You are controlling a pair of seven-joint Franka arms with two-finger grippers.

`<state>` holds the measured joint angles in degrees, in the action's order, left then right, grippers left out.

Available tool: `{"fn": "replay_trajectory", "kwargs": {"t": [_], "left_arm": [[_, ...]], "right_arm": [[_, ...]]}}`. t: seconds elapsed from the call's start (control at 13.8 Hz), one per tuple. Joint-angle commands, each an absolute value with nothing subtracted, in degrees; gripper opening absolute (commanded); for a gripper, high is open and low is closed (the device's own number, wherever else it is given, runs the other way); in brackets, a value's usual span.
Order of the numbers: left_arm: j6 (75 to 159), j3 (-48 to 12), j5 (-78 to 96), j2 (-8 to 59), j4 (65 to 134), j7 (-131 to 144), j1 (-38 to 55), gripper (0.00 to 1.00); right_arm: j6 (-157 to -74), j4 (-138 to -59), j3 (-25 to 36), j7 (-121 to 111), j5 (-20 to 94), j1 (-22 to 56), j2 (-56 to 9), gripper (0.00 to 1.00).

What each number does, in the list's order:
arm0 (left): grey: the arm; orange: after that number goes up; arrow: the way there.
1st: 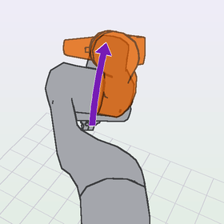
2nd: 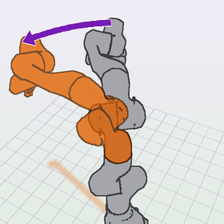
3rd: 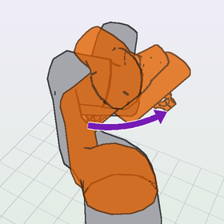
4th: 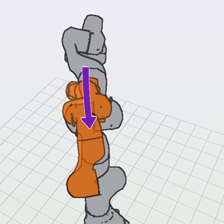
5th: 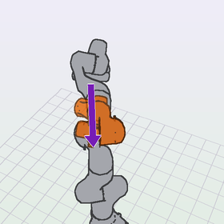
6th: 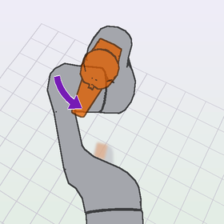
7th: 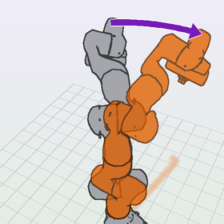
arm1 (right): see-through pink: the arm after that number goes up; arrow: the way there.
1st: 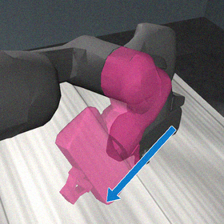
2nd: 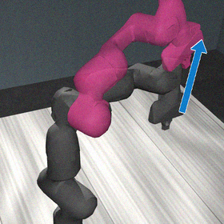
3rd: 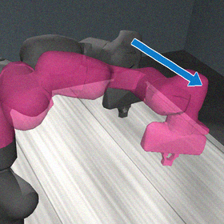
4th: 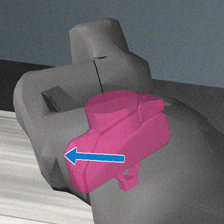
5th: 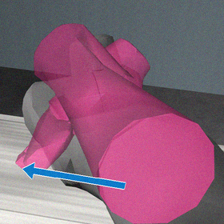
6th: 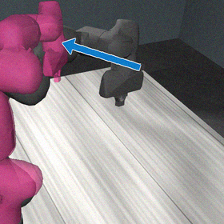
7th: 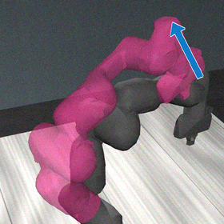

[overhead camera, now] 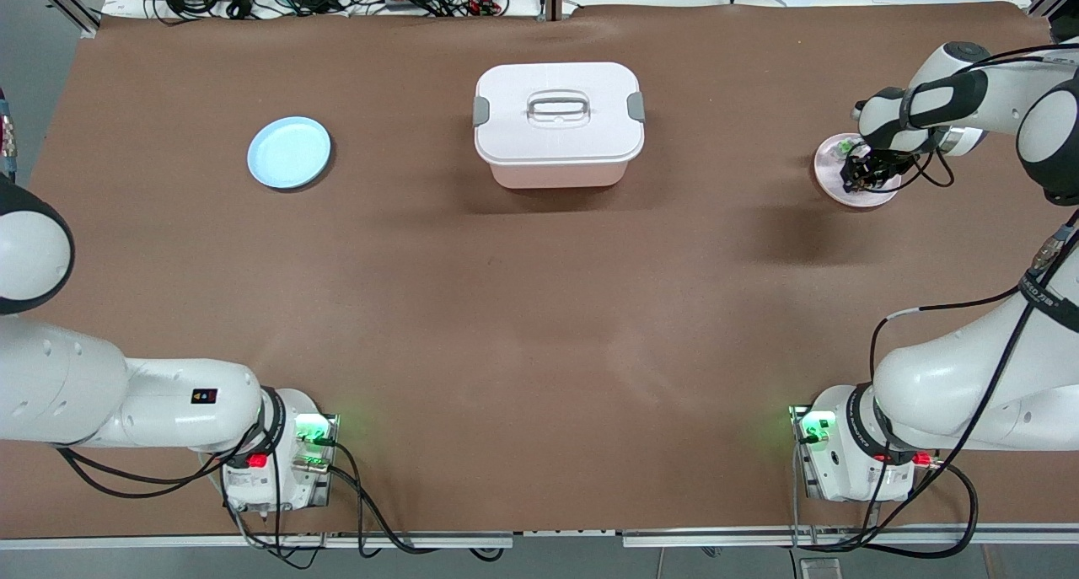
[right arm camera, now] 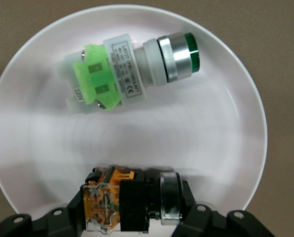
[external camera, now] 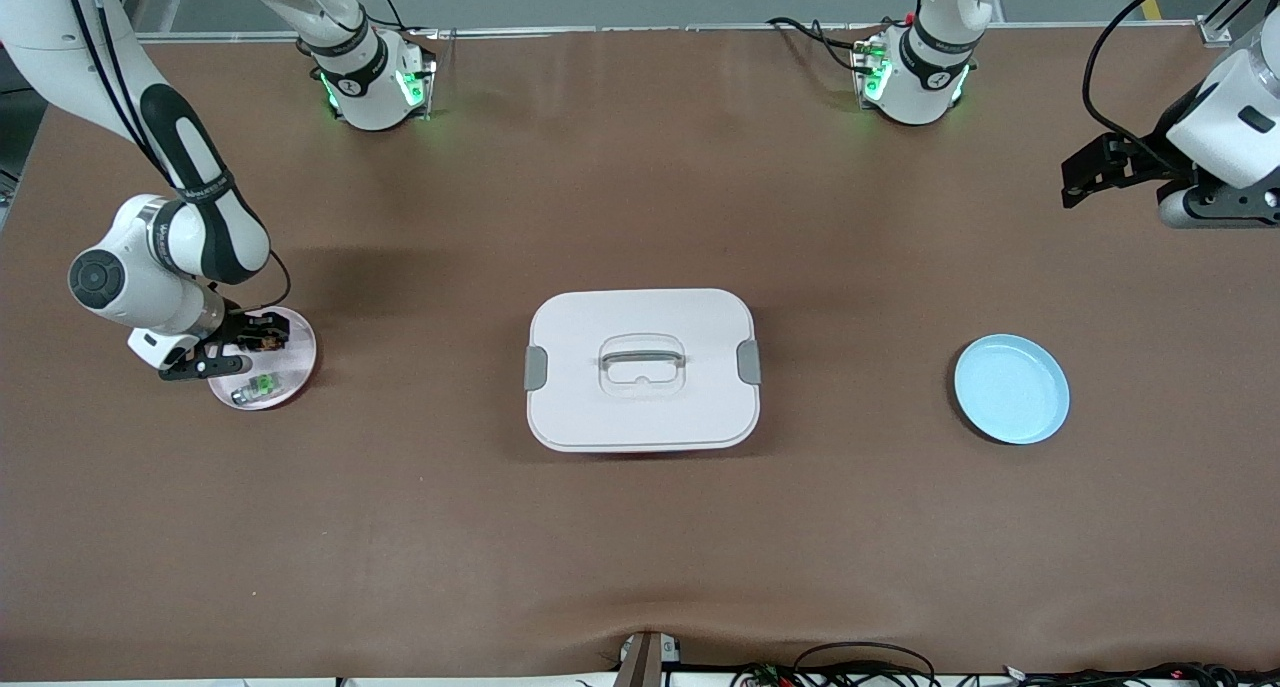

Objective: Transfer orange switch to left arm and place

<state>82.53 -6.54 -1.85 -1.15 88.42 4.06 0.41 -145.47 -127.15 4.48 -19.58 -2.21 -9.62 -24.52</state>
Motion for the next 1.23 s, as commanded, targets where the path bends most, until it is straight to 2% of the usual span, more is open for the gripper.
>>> {"fn": "replay_trajectory", "kwargs": {"t": [0.0, 0.43, 0.65, 1.16], "left_arm": [[82.18, -7.47, -2.90, -1.32, 87.98, 4.75, 0.26, 1.00], [82.53, -7.56, -2.90, -1.14, 87.89, 4.92, 0.26, 1.00], [82.53, -7.56, -2.90, -1.23, 87.80, 4.92, 0.26, 1.00], [83.32, -7.56, -2.90, -1.14, 87.54, 5.01, 0.26, 1.00]], "right_arm": [[-145.46, -126.39, 3.96, -19.78, -2.02, -10.37, -24.96, 0.29], [-142.14, -125.95, 3.96, -20.39, -2.02, -10.28, -22.77, 0.28], [-134.41, -125.86, 3.78, -20.04, -2.02, -9.85, -18.04, 0.28], [-109.20, -123.41, 3.43, -10.64, 2.36, -4.14, -4.59, 0.28]]}}
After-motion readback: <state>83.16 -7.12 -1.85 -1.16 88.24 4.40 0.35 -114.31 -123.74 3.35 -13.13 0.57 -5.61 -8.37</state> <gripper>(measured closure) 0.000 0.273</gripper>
